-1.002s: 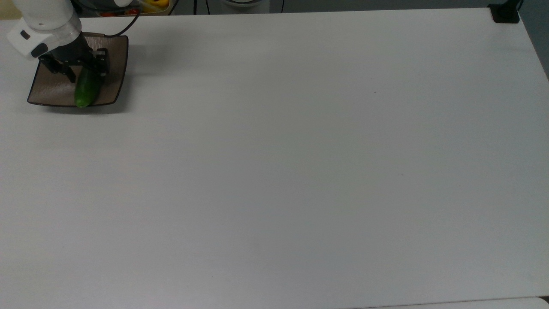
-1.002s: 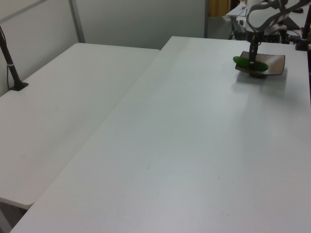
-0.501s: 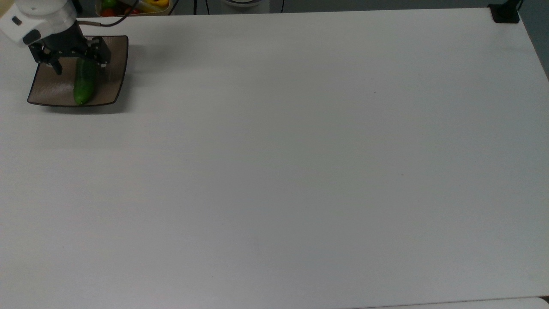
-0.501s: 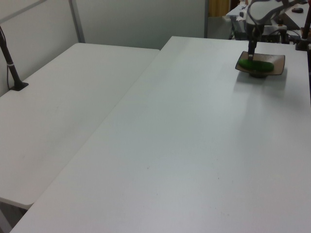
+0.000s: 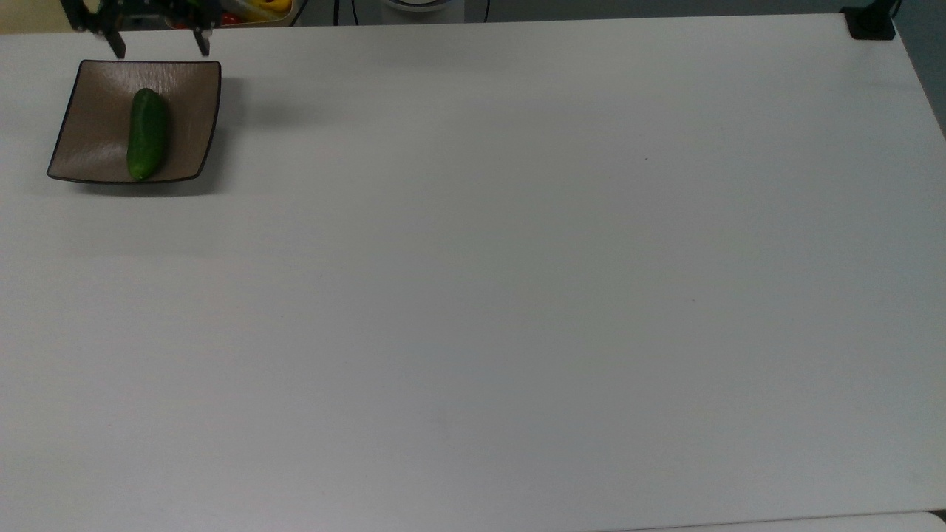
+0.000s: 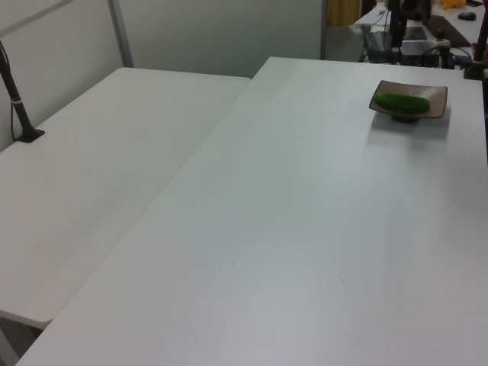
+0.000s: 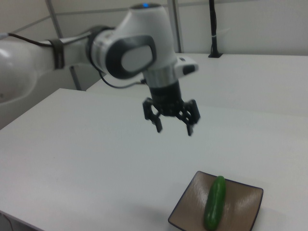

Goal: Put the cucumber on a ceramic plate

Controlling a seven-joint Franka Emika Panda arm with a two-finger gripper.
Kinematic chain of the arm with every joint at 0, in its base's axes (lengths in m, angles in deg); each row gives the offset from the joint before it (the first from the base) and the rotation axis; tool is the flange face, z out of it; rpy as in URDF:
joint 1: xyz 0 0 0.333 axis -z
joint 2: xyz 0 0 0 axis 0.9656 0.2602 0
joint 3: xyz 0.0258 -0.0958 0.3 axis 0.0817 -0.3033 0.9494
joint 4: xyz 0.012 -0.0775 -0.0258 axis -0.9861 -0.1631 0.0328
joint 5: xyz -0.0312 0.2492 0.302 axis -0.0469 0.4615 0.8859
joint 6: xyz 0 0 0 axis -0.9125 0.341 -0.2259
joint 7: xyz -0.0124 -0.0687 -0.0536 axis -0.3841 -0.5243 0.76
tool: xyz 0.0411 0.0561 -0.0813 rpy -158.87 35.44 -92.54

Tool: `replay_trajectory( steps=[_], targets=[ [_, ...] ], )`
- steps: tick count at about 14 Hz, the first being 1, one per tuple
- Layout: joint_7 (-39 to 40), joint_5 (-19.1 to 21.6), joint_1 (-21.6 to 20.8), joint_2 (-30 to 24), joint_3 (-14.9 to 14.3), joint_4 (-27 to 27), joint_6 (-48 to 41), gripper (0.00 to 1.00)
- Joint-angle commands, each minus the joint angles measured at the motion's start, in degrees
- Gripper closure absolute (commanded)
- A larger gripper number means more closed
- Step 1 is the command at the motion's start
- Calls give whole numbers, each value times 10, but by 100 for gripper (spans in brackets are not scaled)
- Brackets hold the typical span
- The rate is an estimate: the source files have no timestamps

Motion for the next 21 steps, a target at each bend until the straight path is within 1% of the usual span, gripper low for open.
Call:
replay_trajectory(
  steps=[1,2,3,5,6,7,8,9,10,12,15,17,21],
  targets=[
    [-65,5,-60,-21,1,66,-109,0],
    [-111,5,-76,-25,15,77,-128,0],
    [-147,4,-78,-35,42,79,-132,0],
    [-161,5,-80,-50,67,79,-153,0],
    [-169,7,-80,-57,89,79,-170,0],
    [-204,8,-86,-56,113,76,-175,0],
    [-239,9,-92,-57,125,72,-175,0],
    [-257,9,-99,-56,133,68,-167,0],
    [-266,13,-100,-55,140,64,-160,0],
    [-266,28,-107,-55,141,53,-132,0],
    [-261,36,-107,-53,138,39,-83,0],
    [-265,54,-107,-49,133,31,-34,0],
    [-264,54,-106,-49,126,32,-34,0]
  ],
)
